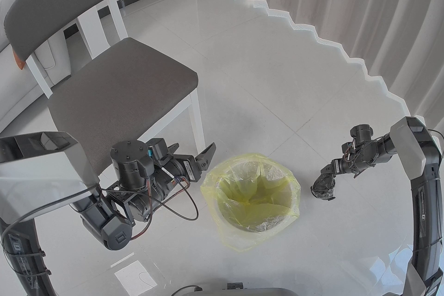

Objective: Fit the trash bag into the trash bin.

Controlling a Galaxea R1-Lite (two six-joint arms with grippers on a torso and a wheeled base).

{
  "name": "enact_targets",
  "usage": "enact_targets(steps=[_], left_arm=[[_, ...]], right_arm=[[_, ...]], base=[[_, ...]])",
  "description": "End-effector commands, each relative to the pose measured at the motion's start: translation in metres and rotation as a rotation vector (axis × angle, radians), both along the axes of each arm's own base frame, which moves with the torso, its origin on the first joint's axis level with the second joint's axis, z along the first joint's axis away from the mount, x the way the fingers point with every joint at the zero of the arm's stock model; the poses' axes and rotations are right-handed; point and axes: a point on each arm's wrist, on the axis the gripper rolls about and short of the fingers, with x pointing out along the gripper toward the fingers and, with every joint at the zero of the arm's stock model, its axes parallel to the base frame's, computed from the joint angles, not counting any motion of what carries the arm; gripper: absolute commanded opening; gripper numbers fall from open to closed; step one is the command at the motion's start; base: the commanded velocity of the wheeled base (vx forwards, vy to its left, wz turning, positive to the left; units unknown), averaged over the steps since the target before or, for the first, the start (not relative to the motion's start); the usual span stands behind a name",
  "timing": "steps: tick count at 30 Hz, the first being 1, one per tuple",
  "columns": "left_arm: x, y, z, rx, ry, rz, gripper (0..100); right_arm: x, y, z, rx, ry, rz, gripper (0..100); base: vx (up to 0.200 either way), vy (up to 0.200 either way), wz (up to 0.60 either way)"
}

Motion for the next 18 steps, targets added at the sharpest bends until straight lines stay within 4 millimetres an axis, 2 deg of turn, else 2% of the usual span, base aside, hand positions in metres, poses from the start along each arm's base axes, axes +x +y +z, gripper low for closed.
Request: enact_targets(steps=[1,4,14,15,18], left_arm=[[-0.0023,-0.0025,0.0006,0.000,-0.003,-0.005,100],[-0.0008,-0.0028,-0.0012,0.000,0.001,-0.003,100],[0.0022,-0.0039,-0.0083,-0.002,-0.002,-0.002,100],[0.0020,-0.0038,-0.0083,-0.003,-0.003,-0.002,100],[0.0020,-0.0038,-0.0082,-0.003,-0.005,-0.002,100]], right_arm=[[0.0099,0.0002,-0.0371,-0.017,0.062,-0.017,100],[0.0098,0.0040,-0.0432,-0.018,0.071,-0.010,100],[0.0096,0.0079,-0.0427,-0.025,0.068,0.008,100],[0.0096,0.0079,-0.0434,-0.025,0.068,0.006,0],[0.0099,0.0086,-0.0432,-0.024,0.065,0.007,0]], base=[[0.000,0.000,0.00],[0.000,0.000,0.00],[0.000,0.000,0.00],[0.000,0.000,0.00],[0.000,0.000,0.00]])
